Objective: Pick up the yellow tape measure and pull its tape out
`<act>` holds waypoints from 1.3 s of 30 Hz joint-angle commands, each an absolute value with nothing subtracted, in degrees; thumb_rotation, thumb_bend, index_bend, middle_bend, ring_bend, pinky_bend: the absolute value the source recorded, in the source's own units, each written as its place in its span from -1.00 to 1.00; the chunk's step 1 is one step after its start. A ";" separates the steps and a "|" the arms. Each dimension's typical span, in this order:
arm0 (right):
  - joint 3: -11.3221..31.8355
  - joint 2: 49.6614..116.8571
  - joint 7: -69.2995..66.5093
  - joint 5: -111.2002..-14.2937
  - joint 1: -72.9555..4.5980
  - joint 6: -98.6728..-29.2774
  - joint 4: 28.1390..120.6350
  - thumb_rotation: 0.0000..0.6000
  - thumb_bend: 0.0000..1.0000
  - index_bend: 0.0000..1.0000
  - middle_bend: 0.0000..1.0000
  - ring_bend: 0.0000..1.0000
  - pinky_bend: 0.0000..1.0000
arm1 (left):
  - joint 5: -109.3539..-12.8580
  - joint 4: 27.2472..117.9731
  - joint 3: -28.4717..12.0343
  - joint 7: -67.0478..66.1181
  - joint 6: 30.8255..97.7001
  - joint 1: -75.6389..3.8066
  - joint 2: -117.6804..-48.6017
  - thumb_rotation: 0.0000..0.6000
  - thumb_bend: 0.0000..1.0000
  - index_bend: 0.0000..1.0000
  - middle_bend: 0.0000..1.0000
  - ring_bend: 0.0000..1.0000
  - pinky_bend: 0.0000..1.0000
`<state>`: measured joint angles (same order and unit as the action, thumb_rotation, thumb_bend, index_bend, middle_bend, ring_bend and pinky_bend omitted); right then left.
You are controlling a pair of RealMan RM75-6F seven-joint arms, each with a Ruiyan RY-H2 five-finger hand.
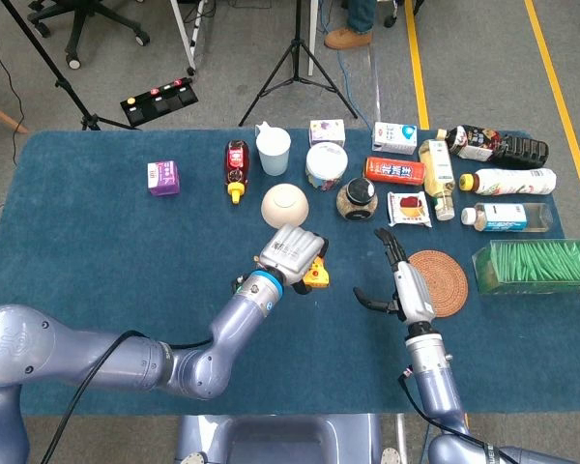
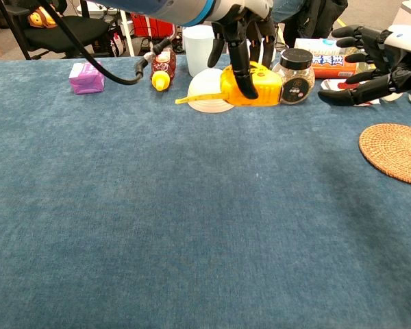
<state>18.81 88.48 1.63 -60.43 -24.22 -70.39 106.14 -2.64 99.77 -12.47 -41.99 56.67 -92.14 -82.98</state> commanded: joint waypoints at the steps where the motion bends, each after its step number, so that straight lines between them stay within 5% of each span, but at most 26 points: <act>1: 18.63 88.58 1.43 -60.36 -24.42 -70.07 106.18 1.00 -0.38 -1.00 -0.95 -0.91 -0.74 | -2.31 99.03 -13.17 -42.18 57.37 -92.17 -83.79 1.00 -0.26 0.26 -0.10 -0.12 0.11; 39: 19.12 91.93 2.77 -57.30 -27.30 -69.79 103.98 1.00 -0.39 -1.00 -0.95 -0.91 -0.74 | 2.81 95.71 -18.19 -46.12 56.10 -91.76 -87.12 1.00 -0.28 0.26 -0.10 -0.12 0.11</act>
